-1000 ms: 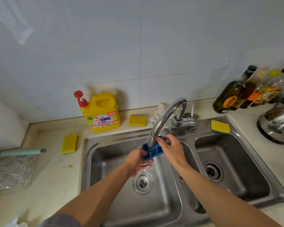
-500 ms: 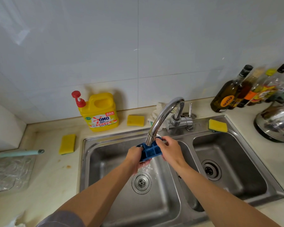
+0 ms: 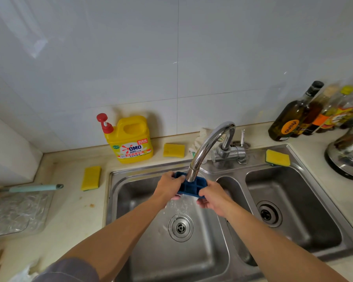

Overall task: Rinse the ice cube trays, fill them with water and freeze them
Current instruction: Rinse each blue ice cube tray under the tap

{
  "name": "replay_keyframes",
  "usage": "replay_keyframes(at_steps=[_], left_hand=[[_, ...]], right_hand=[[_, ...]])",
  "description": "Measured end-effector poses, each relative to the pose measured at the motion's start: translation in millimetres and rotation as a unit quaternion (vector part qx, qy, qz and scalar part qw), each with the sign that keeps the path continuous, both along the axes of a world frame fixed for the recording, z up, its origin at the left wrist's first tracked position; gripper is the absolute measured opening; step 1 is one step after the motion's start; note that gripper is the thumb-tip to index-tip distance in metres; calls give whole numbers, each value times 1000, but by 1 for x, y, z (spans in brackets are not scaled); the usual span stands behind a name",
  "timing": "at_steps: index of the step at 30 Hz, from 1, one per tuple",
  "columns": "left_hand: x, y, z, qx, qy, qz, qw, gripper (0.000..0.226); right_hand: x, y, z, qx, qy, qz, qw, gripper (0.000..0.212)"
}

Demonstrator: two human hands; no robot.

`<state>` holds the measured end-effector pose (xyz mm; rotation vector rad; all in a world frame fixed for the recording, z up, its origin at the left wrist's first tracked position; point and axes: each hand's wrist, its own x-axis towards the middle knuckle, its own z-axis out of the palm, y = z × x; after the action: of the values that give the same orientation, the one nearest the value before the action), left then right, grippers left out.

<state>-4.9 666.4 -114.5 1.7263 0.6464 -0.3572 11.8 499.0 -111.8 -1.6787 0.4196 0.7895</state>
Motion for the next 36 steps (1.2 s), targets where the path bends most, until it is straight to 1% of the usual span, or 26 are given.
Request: replay_keyframes(at_steps=[3, 5, 9, 13, 15, 17, 19, 21, 24, 29, 31, 33, 36], left_hand=[[-6, -3, 5, -43, -24, -53, 997, 31], [-9, -6, 5, -27, -35, -65, 997, 41], [-9, -6, 2, 42, -55, -10, 998, 41], [-9, -11, 1, 71, -85, -17, 994, 42], [-8, -12, -1, 73, -84, -1, 994, 40], [-8, -8, -3, 58, -66, 27, 996, 37], [-8, -4, -7, 43, -36, 25, 998, 35], [-12, -4, -11, -3, -10, 15, 1000, 32], [-18, -7, -17, -92, 16, 25, 995, 29], [-20, -18, -25, -156, 56, 51, 985, 24], [-20, -22, -25, -169, 57, 56, 982, 23], [-20, -20, -25, -160, 35, 72, 984, 19], [-18, -15, -26, -127, -7, 92, 988, 19]], right_hand=[[1, 1, -5, -51, -18, -39, 998, 32], [2, 3, -5, -69, -40, -35, 996, 31], [0, 9, -2, -66, -59, -6, 996, 27], [-3, 8, -5, -38, -43, -27, 998, 31], [-2, 9, -5, -24, -50, -21, 998, 33], [-3, 8, -2, -16, -59, -8, 998, 31], [-3, 3, 0, -13, -64, 2, 998, 26], [-3, -2, 1, -16, -71, 1, 997, 26], [-1, -7, 5, -24, -102, 2, 995, 26], [-1, -5, 14, -30, -161, 19, 986, 20], [0, -7, 16, -23, -164, 3, 986, 20], [1, -12, 13, -20, -148, -14, 989, 19], [-2, -18, 3, -22, -78, -27, 996, 16]])
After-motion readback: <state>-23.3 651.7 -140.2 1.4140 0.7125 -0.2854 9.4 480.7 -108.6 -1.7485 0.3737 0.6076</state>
